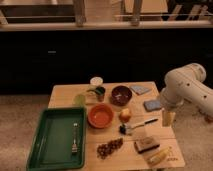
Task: Stack bowls on top of each other
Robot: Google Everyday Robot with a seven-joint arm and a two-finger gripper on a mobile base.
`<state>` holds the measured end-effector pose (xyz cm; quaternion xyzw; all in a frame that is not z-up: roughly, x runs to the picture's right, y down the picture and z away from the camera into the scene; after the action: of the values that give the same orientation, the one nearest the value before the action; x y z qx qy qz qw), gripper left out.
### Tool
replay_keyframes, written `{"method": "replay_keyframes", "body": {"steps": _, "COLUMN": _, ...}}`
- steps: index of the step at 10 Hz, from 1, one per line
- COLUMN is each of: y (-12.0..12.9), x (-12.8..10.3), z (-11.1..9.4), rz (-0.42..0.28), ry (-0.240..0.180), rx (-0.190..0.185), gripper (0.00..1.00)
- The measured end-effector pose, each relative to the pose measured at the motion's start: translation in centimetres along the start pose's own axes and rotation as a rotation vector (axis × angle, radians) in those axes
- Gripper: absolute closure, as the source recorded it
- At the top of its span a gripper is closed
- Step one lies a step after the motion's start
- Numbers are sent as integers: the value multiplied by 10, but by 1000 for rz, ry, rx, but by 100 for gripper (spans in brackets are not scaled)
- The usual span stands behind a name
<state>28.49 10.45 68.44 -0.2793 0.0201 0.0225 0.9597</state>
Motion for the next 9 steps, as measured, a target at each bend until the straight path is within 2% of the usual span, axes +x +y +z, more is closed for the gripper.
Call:
{"method": "replay_keyframes", "body": {"steps": 6, "y": 0, "x": 0, "z": 1, "rz": -7, "ry": 5, "rx": 0, "gripper": 20}}
{"method": "replay_keyframes", "body": {"steps": 9, "y": -3, "x": -33, "z": 15, "rz": -131, "ry": 39, "rx": 1, "gripper": 20}}
